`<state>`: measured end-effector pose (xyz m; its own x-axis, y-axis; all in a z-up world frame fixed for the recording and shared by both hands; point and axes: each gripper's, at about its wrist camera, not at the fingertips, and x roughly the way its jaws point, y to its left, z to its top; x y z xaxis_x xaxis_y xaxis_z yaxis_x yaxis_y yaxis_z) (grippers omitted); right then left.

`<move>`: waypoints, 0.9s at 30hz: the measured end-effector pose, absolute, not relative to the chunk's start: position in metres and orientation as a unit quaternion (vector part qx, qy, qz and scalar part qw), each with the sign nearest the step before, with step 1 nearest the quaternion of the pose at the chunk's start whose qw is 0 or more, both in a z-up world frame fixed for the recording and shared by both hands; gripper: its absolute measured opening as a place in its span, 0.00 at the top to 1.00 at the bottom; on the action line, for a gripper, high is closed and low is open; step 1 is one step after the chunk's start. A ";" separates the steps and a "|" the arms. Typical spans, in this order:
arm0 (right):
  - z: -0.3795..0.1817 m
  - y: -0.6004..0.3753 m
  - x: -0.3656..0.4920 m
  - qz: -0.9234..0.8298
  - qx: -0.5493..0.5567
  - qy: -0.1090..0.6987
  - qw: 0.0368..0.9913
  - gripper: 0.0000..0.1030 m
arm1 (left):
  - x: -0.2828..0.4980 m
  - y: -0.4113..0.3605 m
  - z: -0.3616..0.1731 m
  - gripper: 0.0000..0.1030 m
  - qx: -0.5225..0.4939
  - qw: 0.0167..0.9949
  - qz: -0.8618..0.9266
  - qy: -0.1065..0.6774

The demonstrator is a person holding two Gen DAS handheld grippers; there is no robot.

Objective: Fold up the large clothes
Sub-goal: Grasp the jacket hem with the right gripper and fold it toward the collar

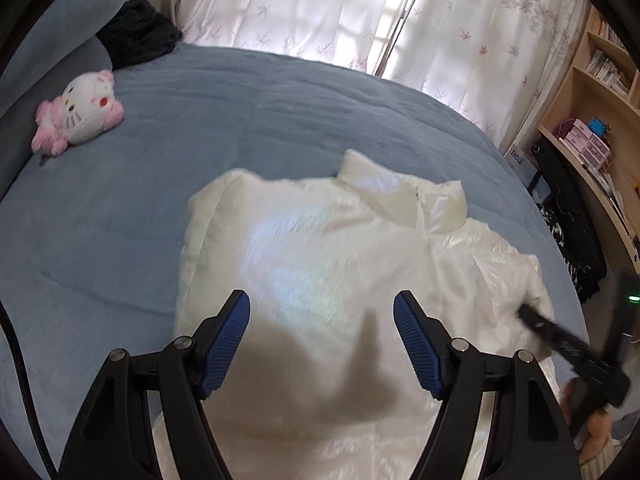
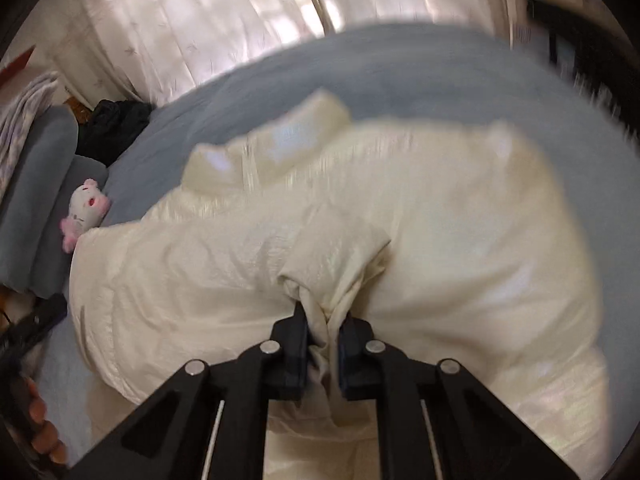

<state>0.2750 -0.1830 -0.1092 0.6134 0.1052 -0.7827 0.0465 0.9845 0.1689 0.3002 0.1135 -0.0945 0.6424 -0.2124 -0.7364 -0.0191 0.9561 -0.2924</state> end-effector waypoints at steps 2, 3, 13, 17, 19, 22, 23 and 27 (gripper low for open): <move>-0.089 -0.187 0.273 0.004 0.073 0.403 0.912 0.91 | 0.310 0.104 -0.092 0.29 -0.134 0.902 -0.052 0.408; -0.084 -0.190 0.275 -0.005 0.071 0.392 0.917 0.91 | 0.314 0.101 -0.091 0.29 -0.134 0.903 -0.051 0.405; -0.152 -0.218 0.309 -0.045 0.085 0.469 0.878 0.79 | 0.377 0.067 -0.142 0.29 -0.042 0.903 0.047 0.425; -0.168 -0.203 0.308 -0.046 0.030 0.454 0.890 0.75 | 0.385 0.069 -0.159 0.26 -0.049 0.904 0.053 0.422; -0.175 -0.198 0.309 -0.052 0.013 0.448 0.892 0.75 | 0.388 0.070 -0.165 0.26 -0.052 0.903 0.052 0.424; -0.184 -0.199 0.311 -0.052 0.020 0.442 0.896 0.74 | 0.388 0.066 -0.173 0.25 -0.036 0.905 0.055 0.420; -0.185 -0.199 0.310 -0.051 0.022 0.440 0.896 0.74 | 0.388 0.064 -0.176 0.25 -0.031 0.905 0.056 0.420; -0.191 -0.203 0.307 -0.042 0.040 0.432 0.900 0.74 | 0.388 0.061 -0.185 0.25 -0.027 0.906 0.054 0.418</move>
<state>0.3066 -0.2035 -0.1911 0.6230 -0.0404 -0.7812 0.1091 0.9934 0.0357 0.3880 0.0610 -0.1849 0.6440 0.0761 -0.7613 -0.1213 0.9926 -0.0034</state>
